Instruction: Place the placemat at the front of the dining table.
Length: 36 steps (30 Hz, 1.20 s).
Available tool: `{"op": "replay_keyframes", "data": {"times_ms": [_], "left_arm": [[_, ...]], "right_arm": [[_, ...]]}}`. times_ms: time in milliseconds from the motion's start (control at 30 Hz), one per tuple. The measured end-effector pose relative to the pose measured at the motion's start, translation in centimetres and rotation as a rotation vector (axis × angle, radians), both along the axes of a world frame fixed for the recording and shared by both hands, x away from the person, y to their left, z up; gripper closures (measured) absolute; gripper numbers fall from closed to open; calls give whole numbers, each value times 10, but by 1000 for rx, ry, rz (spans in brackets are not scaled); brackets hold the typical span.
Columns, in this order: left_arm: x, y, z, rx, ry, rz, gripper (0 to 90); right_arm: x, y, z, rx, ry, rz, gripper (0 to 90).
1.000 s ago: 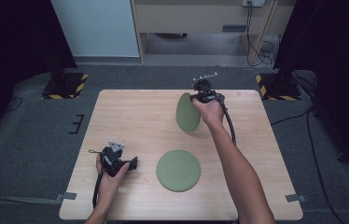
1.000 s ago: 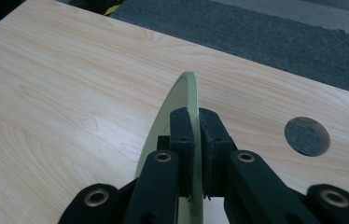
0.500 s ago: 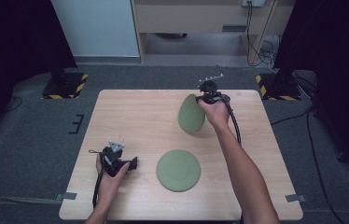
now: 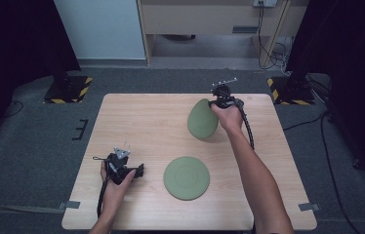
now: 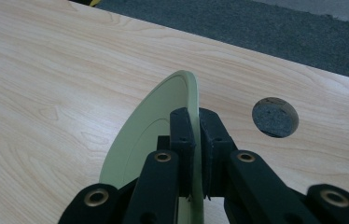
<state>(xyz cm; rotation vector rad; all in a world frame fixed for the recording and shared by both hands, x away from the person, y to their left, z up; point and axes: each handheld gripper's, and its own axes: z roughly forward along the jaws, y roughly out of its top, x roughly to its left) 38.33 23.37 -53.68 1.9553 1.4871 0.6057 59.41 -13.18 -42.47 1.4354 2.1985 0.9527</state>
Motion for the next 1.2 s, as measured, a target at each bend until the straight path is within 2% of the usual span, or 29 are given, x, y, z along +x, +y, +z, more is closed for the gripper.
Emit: {"op": "replay_keyframes", "data": {"times_ms": [400, 1200], "left_arm": [[0, 0, 0, 2, 1, 2, 0], [0, -1, 0, 4, 1, 4, 0]], "right_arm": [[7, -11, -11, -4, 16, -10, 857], [9, -38, -40, 16, 34, -17, 857]]}}
